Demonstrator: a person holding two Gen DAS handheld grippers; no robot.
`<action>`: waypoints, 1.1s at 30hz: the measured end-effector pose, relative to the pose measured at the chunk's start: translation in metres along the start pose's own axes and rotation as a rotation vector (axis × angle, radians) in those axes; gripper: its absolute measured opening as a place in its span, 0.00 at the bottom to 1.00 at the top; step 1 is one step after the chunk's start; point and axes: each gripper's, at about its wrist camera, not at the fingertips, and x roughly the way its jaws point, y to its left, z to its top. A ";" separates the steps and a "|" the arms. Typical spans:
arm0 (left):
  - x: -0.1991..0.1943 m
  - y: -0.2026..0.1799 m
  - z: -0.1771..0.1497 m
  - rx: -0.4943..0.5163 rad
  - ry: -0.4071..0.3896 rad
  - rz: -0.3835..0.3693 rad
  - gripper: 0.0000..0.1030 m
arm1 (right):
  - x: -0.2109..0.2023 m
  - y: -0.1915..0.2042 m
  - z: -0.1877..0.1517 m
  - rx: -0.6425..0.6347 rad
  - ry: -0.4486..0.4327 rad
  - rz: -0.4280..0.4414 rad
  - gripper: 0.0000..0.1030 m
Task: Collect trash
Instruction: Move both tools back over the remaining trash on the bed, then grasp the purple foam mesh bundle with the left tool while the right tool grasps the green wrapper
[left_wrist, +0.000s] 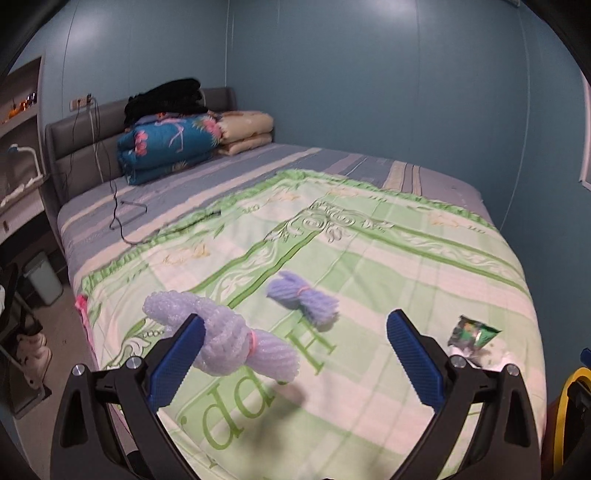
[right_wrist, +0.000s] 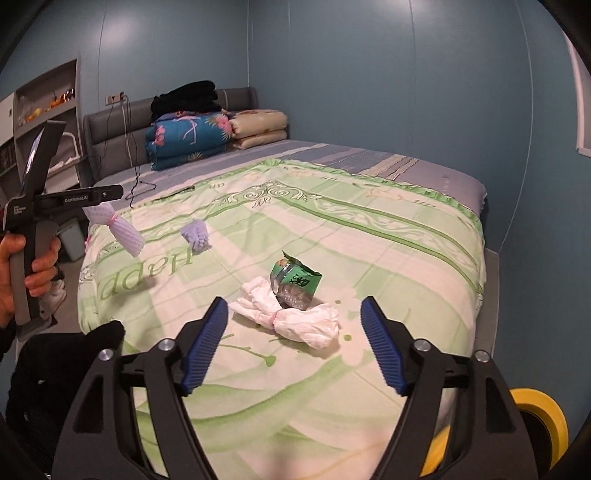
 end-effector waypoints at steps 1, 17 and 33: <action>0.006 0.003 -0.002 -0.006 0.012 0.002 0.92 | 0.007 0.001 0.000 -0.008 0.007 0.001 0.74; 0.076 0.009 -0.006 -0.019 0.110 0.028 0.92 | 0.078 0.002 -0.003 -0.049 0.099 -0.005 0.84; 0.153 -0.006 0.024 -0.009 0.196 -0.009 0.92 | 0.130 -0.005 0.020 0.029 0.169 0.007 0.83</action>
